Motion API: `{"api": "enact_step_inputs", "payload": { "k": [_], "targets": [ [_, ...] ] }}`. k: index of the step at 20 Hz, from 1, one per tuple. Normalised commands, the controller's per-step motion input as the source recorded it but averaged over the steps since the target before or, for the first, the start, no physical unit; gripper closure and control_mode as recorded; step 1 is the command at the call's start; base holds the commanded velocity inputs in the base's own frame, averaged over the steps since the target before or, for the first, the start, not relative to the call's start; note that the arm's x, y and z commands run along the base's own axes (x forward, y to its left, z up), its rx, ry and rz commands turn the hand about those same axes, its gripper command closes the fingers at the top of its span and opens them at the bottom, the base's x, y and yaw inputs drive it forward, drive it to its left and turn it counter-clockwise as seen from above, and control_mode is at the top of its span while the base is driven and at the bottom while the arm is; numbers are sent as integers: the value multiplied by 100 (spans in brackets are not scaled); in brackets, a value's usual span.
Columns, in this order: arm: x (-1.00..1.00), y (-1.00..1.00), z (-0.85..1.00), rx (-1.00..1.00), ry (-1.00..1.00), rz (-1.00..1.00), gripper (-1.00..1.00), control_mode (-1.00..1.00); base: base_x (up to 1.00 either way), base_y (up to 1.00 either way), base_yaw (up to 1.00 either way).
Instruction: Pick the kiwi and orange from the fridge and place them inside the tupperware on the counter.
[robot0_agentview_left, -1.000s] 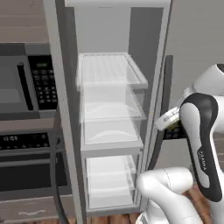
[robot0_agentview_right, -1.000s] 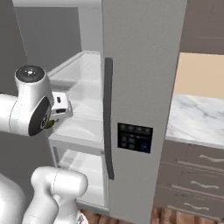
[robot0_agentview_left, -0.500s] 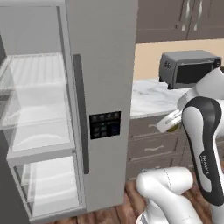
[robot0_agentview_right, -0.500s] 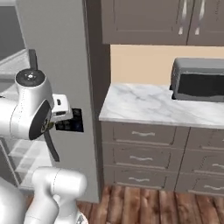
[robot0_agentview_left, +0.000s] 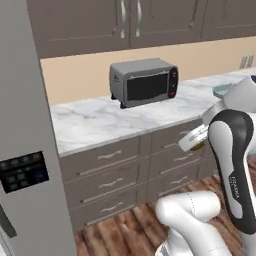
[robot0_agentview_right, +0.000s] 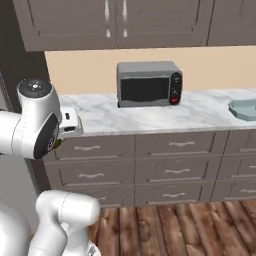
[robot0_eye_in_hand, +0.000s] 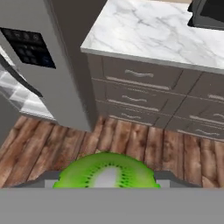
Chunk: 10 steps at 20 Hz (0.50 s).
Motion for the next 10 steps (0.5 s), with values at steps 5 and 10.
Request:
{"api": "enact_step_inputs", "payload": {
  "k": [5, 10],
  "targets": [
    [0, 0, 0, 0, 0, 0, 100, 100, 30, -100, -39],
    [0, 0, 0, 0, 0, 0, 100, 100, 59, -100, -34]
  ]
}}
